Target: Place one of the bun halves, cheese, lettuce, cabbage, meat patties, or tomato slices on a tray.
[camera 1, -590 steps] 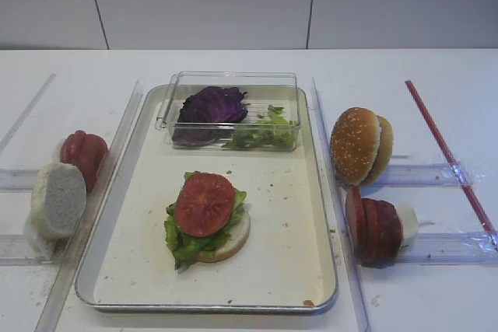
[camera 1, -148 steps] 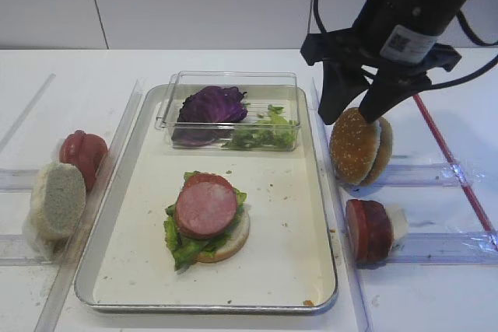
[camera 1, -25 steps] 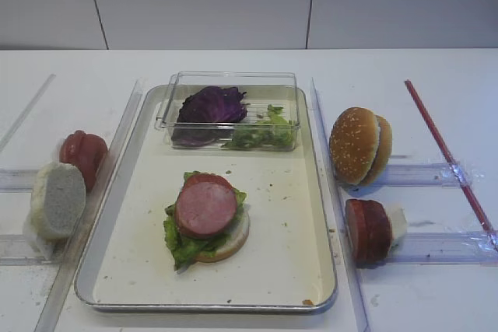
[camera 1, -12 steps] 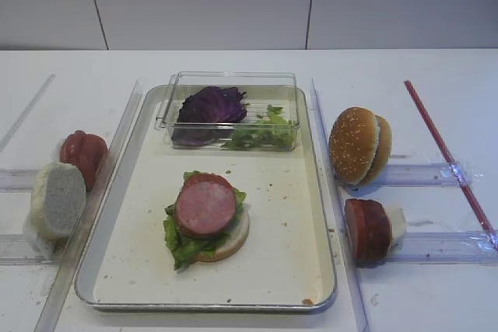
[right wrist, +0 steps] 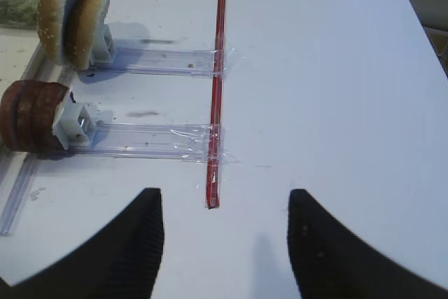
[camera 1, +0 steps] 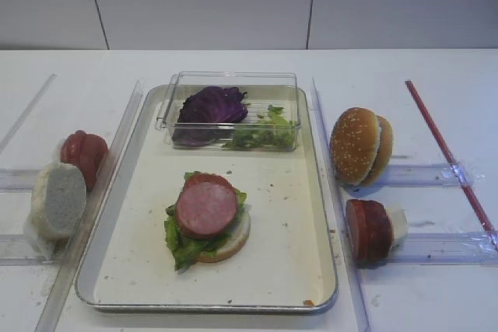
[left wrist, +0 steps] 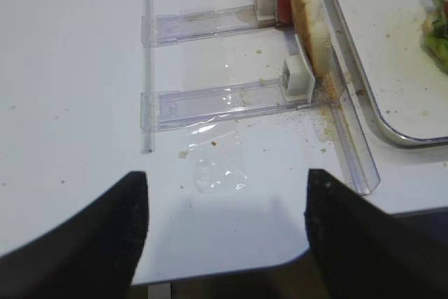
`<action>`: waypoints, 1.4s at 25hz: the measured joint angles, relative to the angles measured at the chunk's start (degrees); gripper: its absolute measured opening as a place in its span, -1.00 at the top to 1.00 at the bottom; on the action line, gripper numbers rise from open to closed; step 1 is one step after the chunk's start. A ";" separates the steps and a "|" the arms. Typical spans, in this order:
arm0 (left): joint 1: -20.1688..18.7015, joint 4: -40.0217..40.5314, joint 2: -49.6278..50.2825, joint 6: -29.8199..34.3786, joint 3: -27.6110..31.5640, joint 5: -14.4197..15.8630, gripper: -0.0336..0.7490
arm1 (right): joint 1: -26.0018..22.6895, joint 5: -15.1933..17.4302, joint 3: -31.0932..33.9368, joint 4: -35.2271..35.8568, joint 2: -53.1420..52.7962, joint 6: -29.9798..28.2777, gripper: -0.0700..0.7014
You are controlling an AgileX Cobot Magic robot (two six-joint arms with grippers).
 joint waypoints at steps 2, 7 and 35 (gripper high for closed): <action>0.00 0.00 0.00 0.00 0.00 0.00 -0.21 | 0.00 0.00 0.13 0.00 0.00 0.00 -0.27; 0.00 0.00 0.00 0.00 0.00 0.00 -0.21 | 0.00 0.00 0.13 1.28 0.00 0.00 -0.27; 0.00 0.00 0.00 0.00 0.00 0.00 -0.21 | 0.00 0.00 0.13 1.60 0.00 -0.10 -0.27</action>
